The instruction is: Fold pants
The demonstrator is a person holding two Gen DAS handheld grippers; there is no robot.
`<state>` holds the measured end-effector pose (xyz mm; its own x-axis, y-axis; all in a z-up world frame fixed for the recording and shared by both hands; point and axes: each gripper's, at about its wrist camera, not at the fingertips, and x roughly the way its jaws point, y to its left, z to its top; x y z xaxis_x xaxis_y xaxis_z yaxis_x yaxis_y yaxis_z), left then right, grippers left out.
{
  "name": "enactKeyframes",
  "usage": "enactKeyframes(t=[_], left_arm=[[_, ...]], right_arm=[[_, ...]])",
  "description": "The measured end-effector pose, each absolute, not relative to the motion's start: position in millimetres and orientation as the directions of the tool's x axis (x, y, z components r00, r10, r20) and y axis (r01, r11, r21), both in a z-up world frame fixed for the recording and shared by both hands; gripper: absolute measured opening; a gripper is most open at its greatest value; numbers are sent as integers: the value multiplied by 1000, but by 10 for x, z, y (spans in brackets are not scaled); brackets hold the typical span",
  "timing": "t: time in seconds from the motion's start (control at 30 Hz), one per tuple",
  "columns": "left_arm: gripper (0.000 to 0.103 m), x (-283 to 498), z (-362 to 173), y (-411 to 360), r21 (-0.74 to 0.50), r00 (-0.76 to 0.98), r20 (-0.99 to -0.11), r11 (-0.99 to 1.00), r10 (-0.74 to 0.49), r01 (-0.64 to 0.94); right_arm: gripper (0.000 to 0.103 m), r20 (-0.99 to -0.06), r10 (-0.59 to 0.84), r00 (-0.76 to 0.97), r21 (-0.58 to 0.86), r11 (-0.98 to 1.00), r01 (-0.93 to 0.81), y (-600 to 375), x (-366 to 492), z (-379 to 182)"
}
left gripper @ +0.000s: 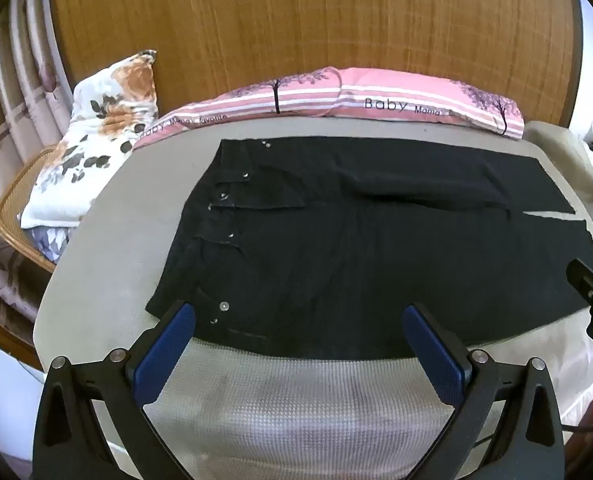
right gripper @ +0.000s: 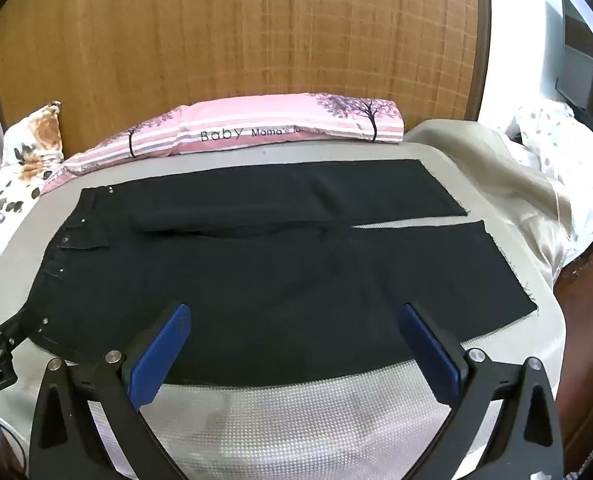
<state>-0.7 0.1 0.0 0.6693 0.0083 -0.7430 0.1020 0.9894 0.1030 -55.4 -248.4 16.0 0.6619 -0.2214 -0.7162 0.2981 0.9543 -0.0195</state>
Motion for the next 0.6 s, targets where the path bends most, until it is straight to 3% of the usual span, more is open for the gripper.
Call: enactKeyframes(t=[0.23, 0.6], left_arm=[[103, 6, -103, 25, 53, 625, -780, 992, -29, 112], [103, 16, -162, -41, 76, 611, -791, 987, -27, 142]], right_arm=[[103, -728, -216, 650, -15, 954, 300, -2505, -567, 144], [103, -746, -238, 622, -46, 950, 309, -2534, -560, 112]])
